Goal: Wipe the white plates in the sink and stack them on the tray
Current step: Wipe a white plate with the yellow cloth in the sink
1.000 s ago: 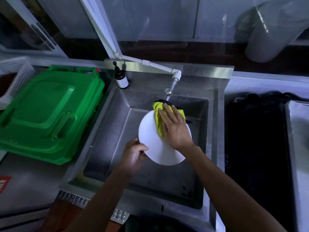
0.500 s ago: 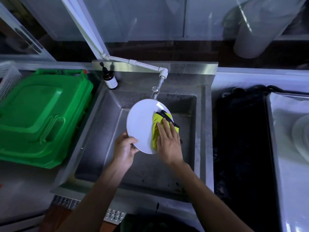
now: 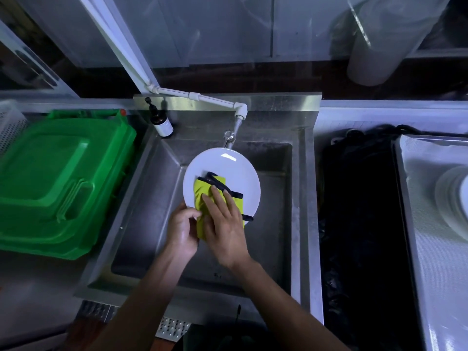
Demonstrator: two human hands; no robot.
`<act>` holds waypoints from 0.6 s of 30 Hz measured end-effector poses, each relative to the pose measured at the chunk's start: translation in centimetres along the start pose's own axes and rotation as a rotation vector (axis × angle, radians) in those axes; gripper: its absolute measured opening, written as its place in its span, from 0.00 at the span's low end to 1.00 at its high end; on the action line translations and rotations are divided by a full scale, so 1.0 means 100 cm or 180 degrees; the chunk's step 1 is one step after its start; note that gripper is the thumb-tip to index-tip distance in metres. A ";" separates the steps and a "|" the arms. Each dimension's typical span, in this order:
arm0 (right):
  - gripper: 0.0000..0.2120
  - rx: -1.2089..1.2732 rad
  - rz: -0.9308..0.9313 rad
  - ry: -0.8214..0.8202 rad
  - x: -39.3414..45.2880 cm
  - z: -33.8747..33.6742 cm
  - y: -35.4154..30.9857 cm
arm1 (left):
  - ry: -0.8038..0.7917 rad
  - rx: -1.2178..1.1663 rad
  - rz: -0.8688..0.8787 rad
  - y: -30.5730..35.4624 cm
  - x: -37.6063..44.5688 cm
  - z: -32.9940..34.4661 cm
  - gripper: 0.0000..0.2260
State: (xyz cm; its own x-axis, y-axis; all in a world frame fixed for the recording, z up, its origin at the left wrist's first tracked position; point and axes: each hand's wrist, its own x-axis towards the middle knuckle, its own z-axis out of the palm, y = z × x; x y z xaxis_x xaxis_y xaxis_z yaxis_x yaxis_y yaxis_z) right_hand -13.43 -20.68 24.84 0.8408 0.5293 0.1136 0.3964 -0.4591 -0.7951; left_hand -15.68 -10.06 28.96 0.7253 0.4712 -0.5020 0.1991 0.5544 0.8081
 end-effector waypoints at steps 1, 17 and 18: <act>0.24 0.0004 -0.0037 -0.0022 -0.002 0.000 0.003 | 0.0048 0.0027 0.0002 0.001 0.000 -0.002 0.22; 0.25 -0.0560 0.0581 -0.0058 0.000 -0.005 0.064 | 0.0316 0.0697 0.0153 -0.004 0.001 -0.036 0.15; 0.26 -0.0573 0.0623 -0.0057 0.004 -0.007 0.066 | 0.0306 0.0780 0.0155 -0.005 0.001 -0.037 0.15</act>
State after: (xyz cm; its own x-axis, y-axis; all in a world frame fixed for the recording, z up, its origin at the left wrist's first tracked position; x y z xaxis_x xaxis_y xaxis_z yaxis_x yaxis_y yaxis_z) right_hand -10.18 -23.97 20.03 0.9018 0.4298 -0.0436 0.2876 -0.6726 -0.6818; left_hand -18.18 -7.75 27.37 0.6743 0.5627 -0.4782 0.3276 0.3524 0.8766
